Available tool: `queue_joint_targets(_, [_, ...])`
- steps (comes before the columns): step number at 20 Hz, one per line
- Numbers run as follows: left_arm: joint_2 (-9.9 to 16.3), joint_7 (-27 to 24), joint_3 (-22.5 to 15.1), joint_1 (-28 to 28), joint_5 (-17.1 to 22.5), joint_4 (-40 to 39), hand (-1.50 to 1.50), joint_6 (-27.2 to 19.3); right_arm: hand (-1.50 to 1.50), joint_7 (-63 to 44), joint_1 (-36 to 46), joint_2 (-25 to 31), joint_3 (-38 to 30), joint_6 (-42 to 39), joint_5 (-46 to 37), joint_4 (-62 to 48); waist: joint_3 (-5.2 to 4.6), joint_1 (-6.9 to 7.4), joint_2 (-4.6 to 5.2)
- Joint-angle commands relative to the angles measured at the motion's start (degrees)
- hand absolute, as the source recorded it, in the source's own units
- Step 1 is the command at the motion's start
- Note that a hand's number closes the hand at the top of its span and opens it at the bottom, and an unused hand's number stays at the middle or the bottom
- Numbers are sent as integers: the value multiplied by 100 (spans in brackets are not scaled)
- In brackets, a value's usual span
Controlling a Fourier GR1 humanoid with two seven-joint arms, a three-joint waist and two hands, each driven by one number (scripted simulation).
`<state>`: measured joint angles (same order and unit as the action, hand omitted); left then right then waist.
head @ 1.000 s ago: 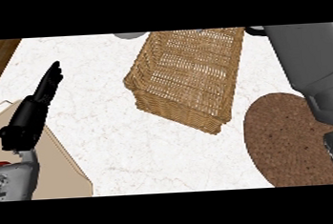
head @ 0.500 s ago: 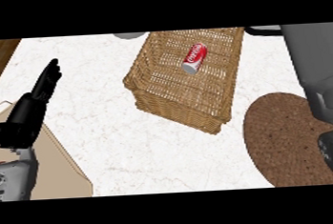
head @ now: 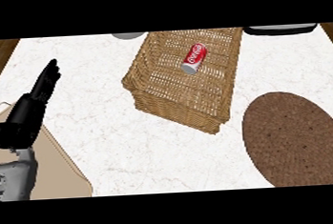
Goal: Pick the can from the placemat and place it in the basket
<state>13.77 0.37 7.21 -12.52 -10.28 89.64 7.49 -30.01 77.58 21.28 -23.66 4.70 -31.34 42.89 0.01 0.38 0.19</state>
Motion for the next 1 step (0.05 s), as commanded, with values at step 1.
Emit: queue_joint_targets(1, [-1, 23, 34, 166, 38, 174, 0, 15, -150, 102, -466, 451, -293, 220, 133, 184, 1, -28, -26])
